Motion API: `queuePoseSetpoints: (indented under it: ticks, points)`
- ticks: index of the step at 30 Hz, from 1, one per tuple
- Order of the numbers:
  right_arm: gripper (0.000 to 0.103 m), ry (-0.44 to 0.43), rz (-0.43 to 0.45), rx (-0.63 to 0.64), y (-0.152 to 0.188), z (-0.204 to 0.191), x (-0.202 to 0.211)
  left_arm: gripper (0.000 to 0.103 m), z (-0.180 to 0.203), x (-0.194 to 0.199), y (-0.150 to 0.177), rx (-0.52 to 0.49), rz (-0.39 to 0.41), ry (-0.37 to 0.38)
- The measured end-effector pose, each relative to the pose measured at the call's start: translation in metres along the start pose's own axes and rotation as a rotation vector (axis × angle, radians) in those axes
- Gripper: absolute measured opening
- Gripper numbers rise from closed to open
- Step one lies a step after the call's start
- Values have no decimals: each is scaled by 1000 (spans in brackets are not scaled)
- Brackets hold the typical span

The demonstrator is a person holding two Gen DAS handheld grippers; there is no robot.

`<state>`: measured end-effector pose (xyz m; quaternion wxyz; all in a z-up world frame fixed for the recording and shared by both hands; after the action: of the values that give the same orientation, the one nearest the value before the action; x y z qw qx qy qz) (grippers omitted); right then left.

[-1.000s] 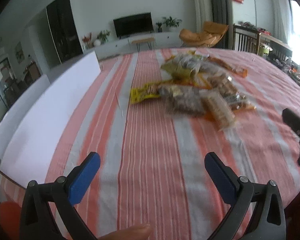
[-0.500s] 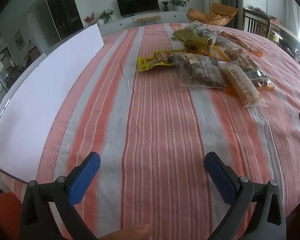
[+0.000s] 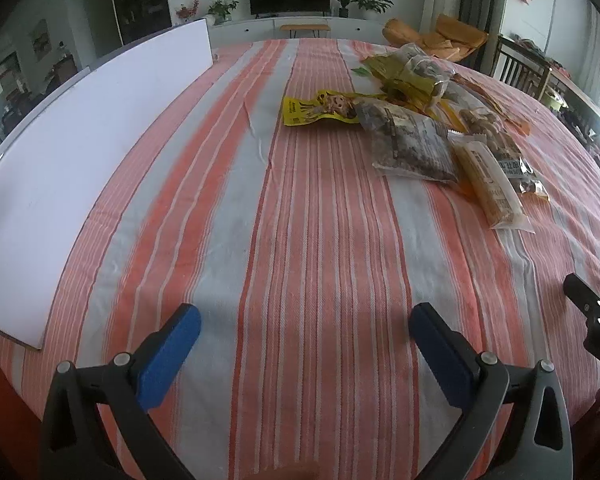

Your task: Organize snacks

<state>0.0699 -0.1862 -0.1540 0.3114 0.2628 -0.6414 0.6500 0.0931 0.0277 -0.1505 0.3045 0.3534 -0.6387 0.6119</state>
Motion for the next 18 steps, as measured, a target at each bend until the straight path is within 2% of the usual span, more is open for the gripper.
queuePoseSetpoints:
  ticks: [3,12,15,18]
  points:
    - [101,-55,-13,-63,2,0,-4,103,-1,0,0,9,9,-10]
    - [102,-47,20,-53,3,-3,-1,103,-3,-1,0,15,-12,-22]
    - [102,-47,22,-53,3,-3,-1,103,-3,-3,-1,8,-56,-17]
    - [102,-47,22,-52,3,-2,-1,103,1,-9,-7,-39,-137,3]
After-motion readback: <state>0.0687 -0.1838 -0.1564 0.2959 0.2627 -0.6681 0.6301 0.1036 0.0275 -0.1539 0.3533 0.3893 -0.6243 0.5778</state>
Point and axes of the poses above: each gripper's, at about its wrist camera, not at the fingertips, and x roughly against the way its jaws point, z to its right, y to its underside, the point moved 10 cm from there along -x, roughly the way its jaws point, and after that the axes turned 5 degrees about -y, right-handed, at the moved point
